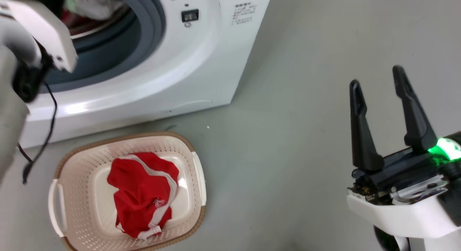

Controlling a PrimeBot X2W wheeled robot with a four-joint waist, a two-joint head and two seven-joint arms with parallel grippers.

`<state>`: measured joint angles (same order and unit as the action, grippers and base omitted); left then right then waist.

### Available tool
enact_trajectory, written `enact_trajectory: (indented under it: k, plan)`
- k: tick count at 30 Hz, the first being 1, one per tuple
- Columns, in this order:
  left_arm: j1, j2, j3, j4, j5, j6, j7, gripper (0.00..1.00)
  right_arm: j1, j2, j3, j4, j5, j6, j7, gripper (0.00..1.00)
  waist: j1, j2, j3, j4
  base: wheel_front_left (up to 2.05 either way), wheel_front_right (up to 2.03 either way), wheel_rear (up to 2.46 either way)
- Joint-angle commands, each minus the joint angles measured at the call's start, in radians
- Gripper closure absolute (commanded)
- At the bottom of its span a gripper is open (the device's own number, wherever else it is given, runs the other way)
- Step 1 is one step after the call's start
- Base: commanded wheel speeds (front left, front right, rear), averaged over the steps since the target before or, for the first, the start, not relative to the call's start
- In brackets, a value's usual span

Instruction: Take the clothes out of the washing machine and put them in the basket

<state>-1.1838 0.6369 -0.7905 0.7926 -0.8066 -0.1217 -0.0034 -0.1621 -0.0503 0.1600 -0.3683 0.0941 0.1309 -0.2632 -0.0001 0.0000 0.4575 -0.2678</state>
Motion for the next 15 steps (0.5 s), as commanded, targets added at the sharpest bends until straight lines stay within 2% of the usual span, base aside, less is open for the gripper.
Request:
enact_trajectory:
  k: [1,15]
  plan:
    - [0.041,-0.008,0.004,-0.013,-0.011,0.01,-0.022,1.0,0.018,0.0,0.0,0.009,-0.006,0.0,-0.002,0.0,0.0001,0.0,-0.052,0.022,0.0,0.0,0.0]
    - [0.351,-0.038,-0.018,-0.161,-0.059,0.106,-0.126,1.0,0.115,0.0,0.004,0.059,-0.051,0.0,-0.002,0.0,0.0001,0.0,-0.213,0.08,0.0,0.0,0.0]
